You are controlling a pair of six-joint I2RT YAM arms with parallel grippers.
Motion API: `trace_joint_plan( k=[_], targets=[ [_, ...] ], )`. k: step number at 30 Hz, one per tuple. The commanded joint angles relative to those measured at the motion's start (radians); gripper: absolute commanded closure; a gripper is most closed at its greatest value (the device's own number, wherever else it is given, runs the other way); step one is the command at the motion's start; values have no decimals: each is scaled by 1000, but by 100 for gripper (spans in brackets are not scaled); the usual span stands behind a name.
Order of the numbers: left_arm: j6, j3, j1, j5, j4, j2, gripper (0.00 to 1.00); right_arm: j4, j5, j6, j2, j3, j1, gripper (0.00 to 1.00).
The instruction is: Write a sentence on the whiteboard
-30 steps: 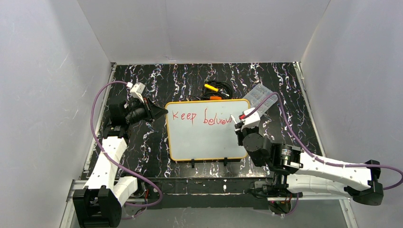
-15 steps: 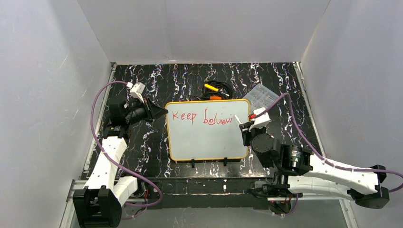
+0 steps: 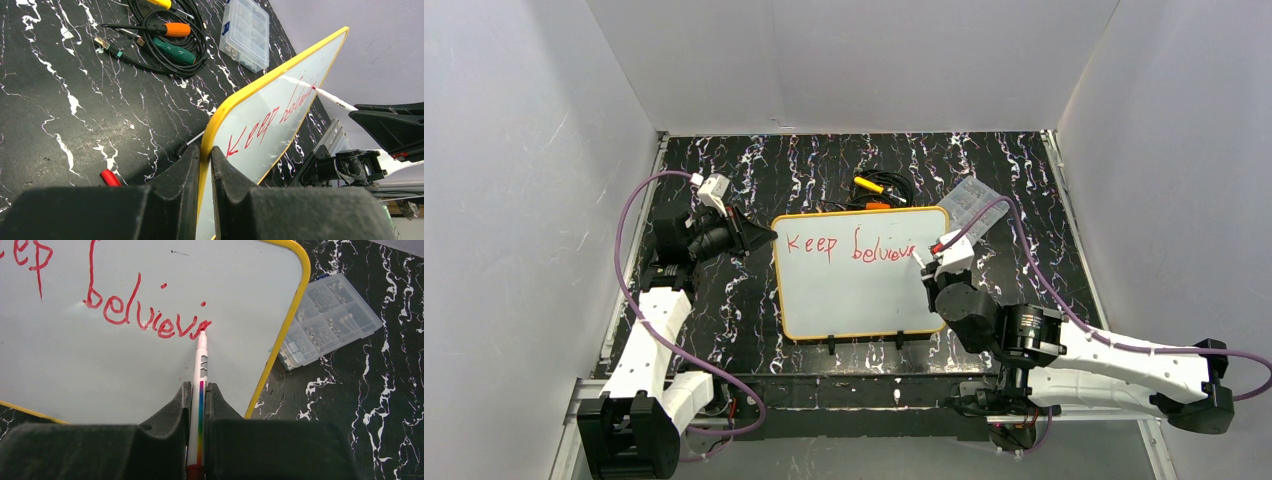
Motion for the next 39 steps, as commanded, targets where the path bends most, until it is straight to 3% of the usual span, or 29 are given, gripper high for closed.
trace_joint_plan(
  k=[1,10,22,39],
  targets=[
    [6,21,-17,35,-32,-14,100,-32,-15,32,-5,28,-3,99],
    [7,21,-17,35,-32,-13,100,-90,-64,78,-48,24,-3,99],
    [6,20,-17,35,-32,-15,100,54,-29,-5,-42,14,-3,99],
    [6,21,-17,37,-32,-14,100,0,64,27,-20,30,-3,99]
  ],
)
